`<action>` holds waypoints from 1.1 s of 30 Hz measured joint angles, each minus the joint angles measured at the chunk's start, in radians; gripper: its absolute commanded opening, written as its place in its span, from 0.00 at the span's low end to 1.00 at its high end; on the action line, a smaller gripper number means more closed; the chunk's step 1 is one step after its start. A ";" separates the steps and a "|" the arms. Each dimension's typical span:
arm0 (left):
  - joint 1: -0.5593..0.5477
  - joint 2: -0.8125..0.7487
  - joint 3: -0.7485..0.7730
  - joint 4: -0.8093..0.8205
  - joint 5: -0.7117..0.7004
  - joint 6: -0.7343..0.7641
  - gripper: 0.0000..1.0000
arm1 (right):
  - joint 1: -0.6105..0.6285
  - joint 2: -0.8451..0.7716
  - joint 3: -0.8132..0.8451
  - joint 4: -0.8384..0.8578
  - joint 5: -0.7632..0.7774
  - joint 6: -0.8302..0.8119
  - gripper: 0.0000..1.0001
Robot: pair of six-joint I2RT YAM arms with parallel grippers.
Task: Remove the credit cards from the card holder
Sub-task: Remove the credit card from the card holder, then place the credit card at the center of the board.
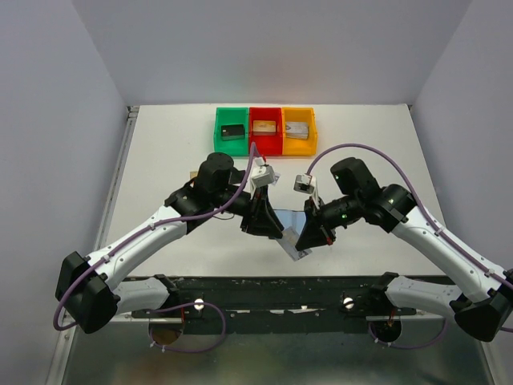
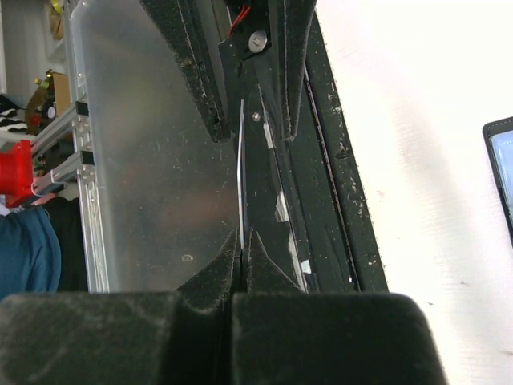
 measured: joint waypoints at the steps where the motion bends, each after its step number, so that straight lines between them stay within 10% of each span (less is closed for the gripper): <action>1: -0.001 0.000 0.000 0.000 0.000 0.001 0.31 | 0.001 0.000 0.000 0.000 0.001 0.000 0.00; 10: -0.040 0.031 0.042 -0.051 0.007 0.043 0.00 | 0.013 0.000 0.000 0.000 0.011 0.000 0.00; 17: -0.032 0.030 0.037 -0.047 -0.020 0.040 0.00 | 0.018 -0.022 0.000 0.008 0.151 0.064 0.61; 26: 0.302 0.027 -0.155 0.215 -0.297 -0.308 0.00 | -0.018 -0.219 -0.018 0.068 0.637 0.240 0.63; 33: 0.336 0.230 -0.144 0.297 -0.558 -0.495 0.00 | -0.018 -0.312 -0.163 0.164 0.745 0.338 0.61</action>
